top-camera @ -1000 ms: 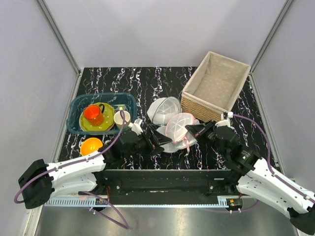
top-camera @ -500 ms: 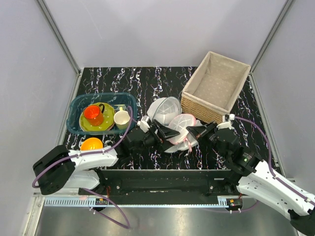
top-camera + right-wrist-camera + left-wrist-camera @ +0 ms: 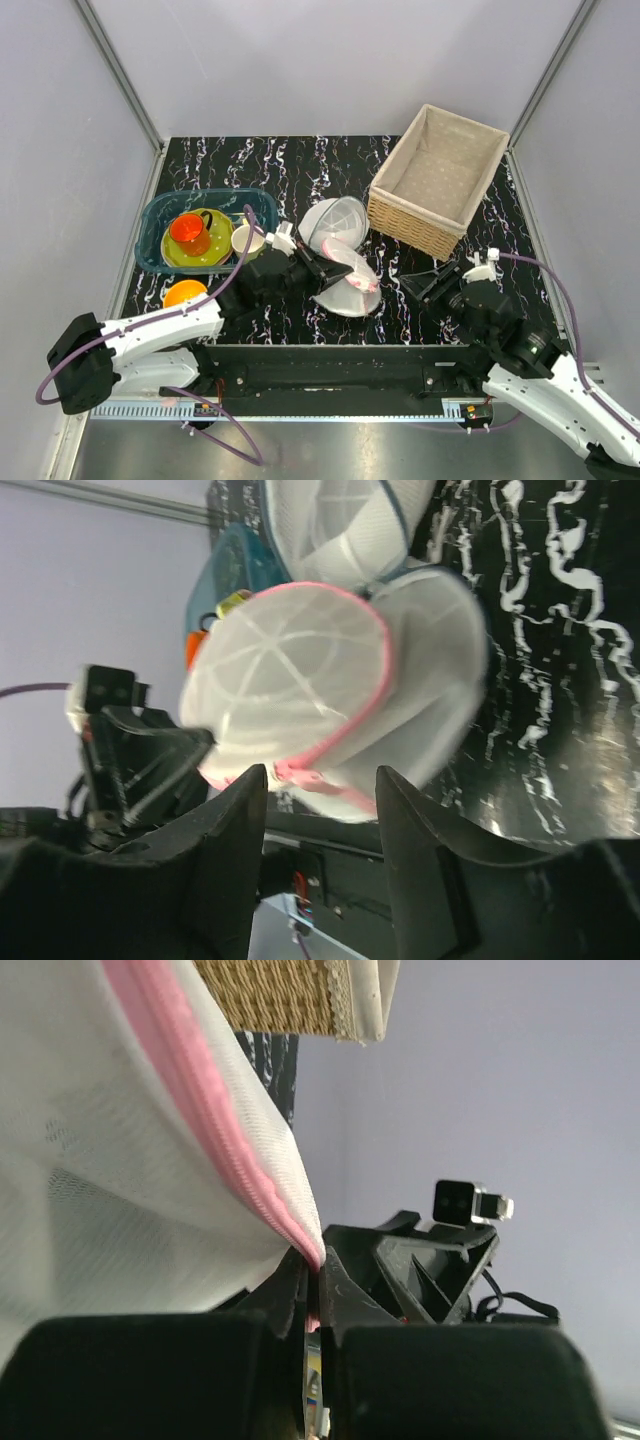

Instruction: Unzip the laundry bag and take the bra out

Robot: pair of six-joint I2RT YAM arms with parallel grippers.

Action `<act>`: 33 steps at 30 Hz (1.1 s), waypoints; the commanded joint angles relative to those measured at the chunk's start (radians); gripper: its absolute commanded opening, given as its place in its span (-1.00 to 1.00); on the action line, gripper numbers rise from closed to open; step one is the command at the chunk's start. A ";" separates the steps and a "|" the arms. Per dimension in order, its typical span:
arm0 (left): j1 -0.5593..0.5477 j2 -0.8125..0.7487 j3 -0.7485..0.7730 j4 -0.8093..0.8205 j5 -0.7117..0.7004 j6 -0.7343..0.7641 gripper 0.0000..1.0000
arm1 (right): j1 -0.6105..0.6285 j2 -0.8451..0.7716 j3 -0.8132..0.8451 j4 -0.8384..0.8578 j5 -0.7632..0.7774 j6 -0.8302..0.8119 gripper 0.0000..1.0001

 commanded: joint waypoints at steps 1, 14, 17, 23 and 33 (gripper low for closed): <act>0.007 -0.040 0.088 -0.154 -0.091 0.092 -1.00 | 0.003 0.031 0.137 -0.226 -0.032 -0.186 0.08; 0.007 -0.006 0.183 -0.247 -0.100 0.135 -1.00 | 0.003 0.350 0.180 0.011 -0.288 -0.397 -0.03; 0.007 -0.008 0.197 -0.285 -0.099 0.157 -1.00 | 0.003 0.361 0.136 0.122 -0.350 -0.395 0.00; 0.042 0.030 0.223 -0.222 0.037 0.229 -1.00 | 0.003 0.397 0.033 0.314 -0.477 -0.470 0.04; 0.096 0.101 0.317 -0.270 0.308 0.397 -1.00 | 0.002 0.350 -0.041 0.414 -0.508 -0.456 0.19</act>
